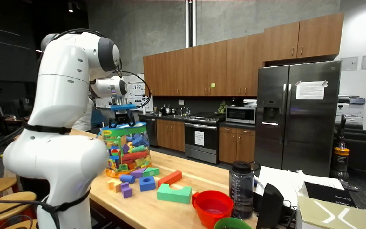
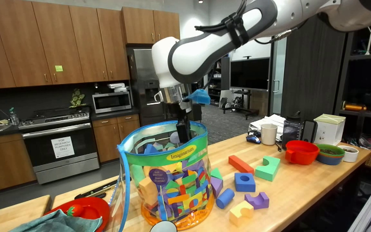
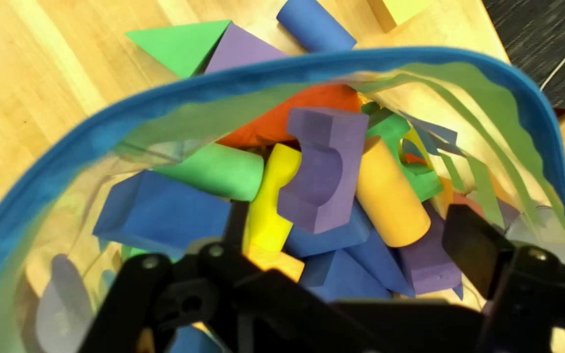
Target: Remove one purple block from the clear bag and put it on the counter.
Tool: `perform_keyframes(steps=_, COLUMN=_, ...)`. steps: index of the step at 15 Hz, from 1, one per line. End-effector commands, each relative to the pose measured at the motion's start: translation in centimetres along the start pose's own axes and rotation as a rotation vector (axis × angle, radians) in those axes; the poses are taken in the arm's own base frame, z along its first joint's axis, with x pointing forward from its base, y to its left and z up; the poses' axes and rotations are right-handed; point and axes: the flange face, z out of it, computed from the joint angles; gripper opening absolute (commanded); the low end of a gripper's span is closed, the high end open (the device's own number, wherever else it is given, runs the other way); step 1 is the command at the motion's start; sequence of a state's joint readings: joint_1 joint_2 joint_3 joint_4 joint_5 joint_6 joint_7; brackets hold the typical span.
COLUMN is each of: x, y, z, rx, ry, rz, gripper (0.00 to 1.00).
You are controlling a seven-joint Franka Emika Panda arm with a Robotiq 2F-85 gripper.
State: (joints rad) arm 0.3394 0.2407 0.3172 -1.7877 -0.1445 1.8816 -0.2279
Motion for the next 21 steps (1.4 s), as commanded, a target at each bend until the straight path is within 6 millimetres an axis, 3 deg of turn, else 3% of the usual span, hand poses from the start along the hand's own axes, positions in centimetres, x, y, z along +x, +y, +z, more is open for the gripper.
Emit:
perform_keyframes(steps=1, x=-0.8, y=-1.8, z=2.1, rx=0.019, ry=0.004, rz=0.009, gripper=1.00)
perform_keyframes(steps=10, x=-0.1, y=-4.6, z=7.7, rx=0.019, ry=0.071, rz=0.019, gripper=1.00)
perform_keyframes(steps=17, x=0.8, y=-4.8, z=10.5, rx=-0.070, ry=0.202, rz=0.006, gripper=1.00)
perform_keyframes(steps=18, x=0.8, y=-4.6, z=10.6, rx=-0.086, ry=0.214, rz=0.000, gripper=0.75)
perform_keyframes(steps=21, x=0.8, y=-3.7, z=10.1, rx=-0.134, ry=0.237, rz=-0.021, gripper=0.63)
